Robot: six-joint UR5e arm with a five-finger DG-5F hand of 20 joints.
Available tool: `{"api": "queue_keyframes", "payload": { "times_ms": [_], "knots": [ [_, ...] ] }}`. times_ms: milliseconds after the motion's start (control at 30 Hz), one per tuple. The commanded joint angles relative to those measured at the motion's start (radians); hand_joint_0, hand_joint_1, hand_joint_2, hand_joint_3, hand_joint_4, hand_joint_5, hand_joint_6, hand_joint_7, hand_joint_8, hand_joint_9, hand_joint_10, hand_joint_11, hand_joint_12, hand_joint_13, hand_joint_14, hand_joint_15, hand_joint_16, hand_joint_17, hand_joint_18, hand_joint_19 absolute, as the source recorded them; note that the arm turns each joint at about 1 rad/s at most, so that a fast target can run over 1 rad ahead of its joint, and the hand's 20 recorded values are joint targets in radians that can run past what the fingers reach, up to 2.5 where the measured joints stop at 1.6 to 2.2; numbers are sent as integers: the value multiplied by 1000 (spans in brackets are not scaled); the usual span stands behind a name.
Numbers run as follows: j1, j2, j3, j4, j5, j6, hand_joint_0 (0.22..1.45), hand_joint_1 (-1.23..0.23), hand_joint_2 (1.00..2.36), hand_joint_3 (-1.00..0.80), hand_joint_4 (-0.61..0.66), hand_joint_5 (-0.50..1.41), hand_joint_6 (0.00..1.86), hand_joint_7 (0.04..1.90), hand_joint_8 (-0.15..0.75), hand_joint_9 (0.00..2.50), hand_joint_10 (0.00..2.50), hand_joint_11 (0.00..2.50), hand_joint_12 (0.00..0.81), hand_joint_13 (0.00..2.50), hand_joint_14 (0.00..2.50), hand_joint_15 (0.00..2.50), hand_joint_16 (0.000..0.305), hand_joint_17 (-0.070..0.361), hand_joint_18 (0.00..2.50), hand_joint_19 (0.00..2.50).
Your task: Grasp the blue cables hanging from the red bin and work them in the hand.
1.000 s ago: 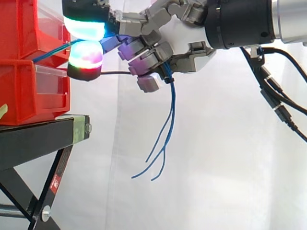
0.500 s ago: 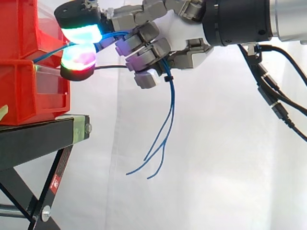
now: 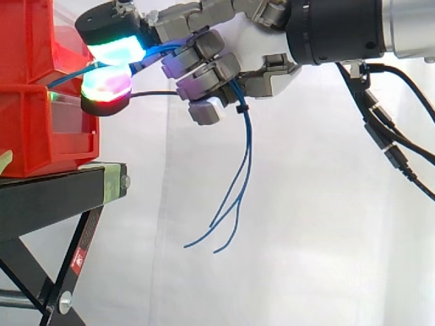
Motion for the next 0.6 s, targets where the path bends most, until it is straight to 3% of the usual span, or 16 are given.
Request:
{"api": "queue_keyframes", "payload": {
  "times_ms": [0,233,333,567],
  "knots": [
    [0,1,0,-1,-2,1,1067,-601,1159,335,355,352,10,1225,277,1053,2500,2500,411,1278,2500,1824,41,93,1341,1126],
    [0,-1,0,-3,-11,3,1103,-591,1251,424,328,367,10,1235,277,1053,2500,2500,411,1278,2500,1824,41,93,1341,1126],
    [1,1,0,-4,-14,4,1087,-574,1389,422,321,370,10,1239,277,1053,2500,2500,411,1278,2500,1824,41,93,1341,1126],
    [0,1,0,-6,-24,4,1112,-575,1488,512,287,391,10,1247,277,1053,2500,2500,411,1278,2500,1824,41,93,1341,1126]
  ]
}}
